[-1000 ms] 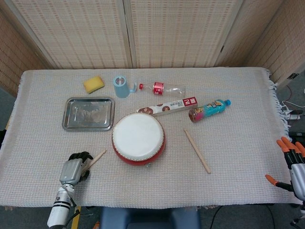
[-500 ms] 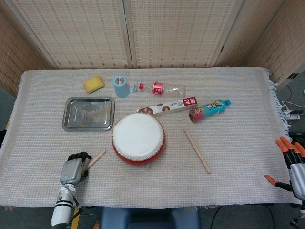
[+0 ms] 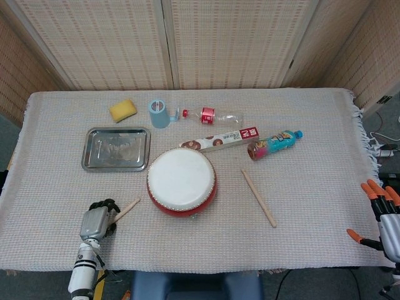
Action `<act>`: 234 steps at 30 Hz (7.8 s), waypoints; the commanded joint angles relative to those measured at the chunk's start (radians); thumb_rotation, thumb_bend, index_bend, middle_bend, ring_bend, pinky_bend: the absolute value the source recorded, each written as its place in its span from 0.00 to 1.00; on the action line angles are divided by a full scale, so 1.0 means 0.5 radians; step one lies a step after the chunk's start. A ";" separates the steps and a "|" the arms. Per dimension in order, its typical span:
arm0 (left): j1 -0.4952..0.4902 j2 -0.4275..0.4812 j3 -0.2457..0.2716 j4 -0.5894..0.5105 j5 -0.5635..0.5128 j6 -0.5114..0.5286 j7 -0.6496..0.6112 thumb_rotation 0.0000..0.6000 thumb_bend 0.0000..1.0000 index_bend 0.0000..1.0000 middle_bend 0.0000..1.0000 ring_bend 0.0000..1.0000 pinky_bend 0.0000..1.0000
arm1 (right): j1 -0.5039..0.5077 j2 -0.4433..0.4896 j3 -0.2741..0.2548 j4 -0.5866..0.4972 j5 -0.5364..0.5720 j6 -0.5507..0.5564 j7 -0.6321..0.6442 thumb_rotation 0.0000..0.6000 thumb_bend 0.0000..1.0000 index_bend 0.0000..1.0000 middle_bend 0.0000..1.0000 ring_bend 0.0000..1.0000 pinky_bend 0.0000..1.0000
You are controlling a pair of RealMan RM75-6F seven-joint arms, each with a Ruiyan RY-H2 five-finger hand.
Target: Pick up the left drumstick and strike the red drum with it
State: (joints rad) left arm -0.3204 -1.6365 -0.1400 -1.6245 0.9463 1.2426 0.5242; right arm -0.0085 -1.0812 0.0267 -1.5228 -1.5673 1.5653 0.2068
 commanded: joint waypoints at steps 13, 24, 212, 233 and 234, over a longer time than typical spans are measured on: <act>-0.017 -0.001 0.044 0.034 0.030 -0.012 -0.046 1.00 0.48 0.50 0.22 0.17 0.16 | 0.005 -0.001 -0.001 -0.004 0.000 -0.011 -0.002 1.00 0.00 0.00 0.00 0.00 0.00; 0.010 0.013 0.046 0.065 0.126 0.000 -0.244 1.00 0.51 0.52 0.25 0.19 0.17 | 0.007 0.003 0.002 -0.016 -0.001 -0.009 -0.010 1.00 0.00 0.00 0.00 0.00 0.00; -0.179 0.188 0.013 0.978 1.094 -0.093 -3.359 1.00 0.94 1.00 1.00 1.00 1.00 | -0.022 -0.007 0.011 -0.028 -0.023 0.042 -0.033 1.00 0.00 0.00 0.00 0.00 0.00; -0.394 0.663 -0.081 0.237 0.925 -0.208 -0.978 1.00 0.94 1.00 1.00 1.00 1.00 | 0.078 0.138 0.143 -0.106 -0.028 0.084 -0.066 1.00 0.00 0.00 0.00 0.00 0.00; -0.405 0.659 -0.088 0.209 0.902 -0.222 -0.942 1.00 0.94 1.00 1.00 1.00 1.00 | 0.076 0.154 0.148 -0.122 -0.030 0.096 -0.076 1.00 0.00 0.00 0.00 0.00 0.00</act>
State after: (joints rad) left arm -0.4910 -1.3316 -0.1740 -1.4439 1.4352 1.1652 -0.0435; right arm 0.0305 -1.0135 0.0944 -1.5740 -1.5801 1.6058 0.1777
